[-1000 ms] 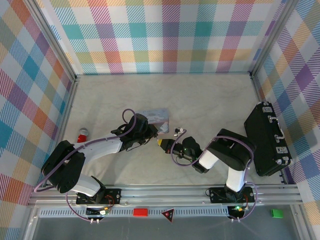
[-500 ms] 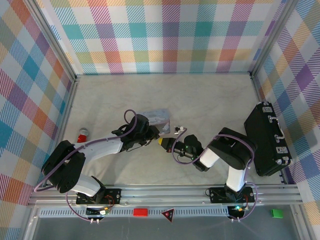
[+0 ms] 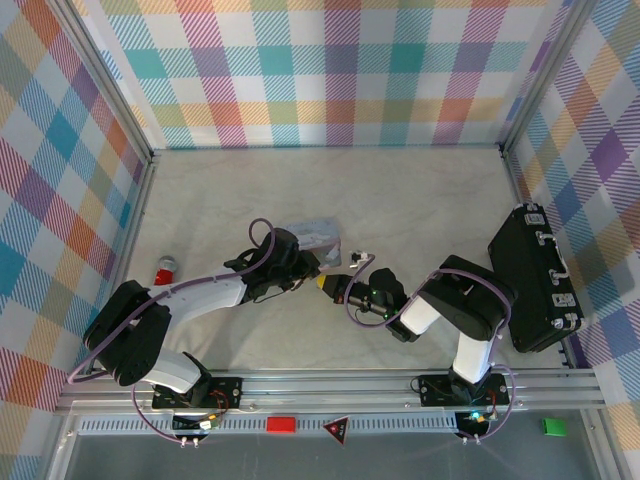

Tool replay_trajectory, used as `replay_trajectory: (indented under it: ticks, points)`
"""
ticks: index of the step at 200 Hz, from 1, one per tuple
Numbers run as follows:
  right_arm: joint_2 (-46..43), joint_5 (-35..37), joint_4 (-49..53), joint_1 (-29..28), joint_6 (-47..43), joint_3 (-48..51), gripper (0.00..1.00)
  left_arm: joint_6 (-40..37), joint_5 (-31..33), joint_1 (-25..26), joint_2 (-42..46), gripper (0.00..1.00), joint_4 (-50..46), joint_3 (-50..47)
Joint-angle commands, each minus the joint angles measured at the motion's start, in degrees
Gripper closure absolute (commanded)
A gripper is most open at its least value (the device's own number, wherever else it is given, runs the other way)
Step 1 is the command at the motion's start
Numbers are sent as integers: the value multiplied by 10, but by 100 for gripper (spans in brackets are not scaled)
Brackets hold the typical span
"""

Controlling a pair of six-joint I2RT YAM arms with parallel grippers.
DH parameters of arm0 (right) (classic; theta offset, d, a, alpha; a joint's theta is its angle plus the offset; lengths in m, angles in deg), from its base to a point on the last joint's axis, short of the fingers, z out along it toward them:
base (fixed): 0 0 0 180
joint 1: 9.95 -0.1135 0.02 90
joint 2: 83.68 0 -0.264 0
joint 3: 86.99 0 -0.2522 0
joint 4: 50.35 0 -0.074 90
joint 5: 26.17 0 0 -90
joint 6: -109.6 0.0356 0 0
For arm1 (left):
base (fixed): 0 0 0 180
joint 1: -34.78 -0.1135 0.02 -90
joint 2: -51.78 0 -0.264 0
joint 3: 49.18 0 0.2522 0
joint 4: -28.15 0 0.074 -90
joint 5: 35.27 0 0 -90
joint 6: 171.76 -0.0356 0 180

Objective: Unlock the padlock with the key

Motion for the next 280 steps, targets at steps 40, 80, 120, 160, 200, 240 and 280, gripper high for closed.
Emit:
replay_trajectory:
  ticks: [40,80,120,160,200,240,280]
  points:
    - [-8,37,-45,12,90,-7,100,-12,-70,30,-15,88,7,19]
    - [-13,51,2,7,108,12,100,-51,-44,30,-21,75,-18,38]
    - [-13,62,33,5,136,42,100,-89,-17,29,-15,60,-26,43]
    - [-15,64,65,-5,166,45,100,-117,14,30,18,43,-15,4]
    - [-39,70,115,-24,187,46,100,-133,30,30,54,36,69,-69]
    - [-61,79,152,-34,188,35,100,-126,41,29,61,37,202,-144]
    - [-70,73,170,-36,200,30,100,-128,48,29,42,40,321,-197]
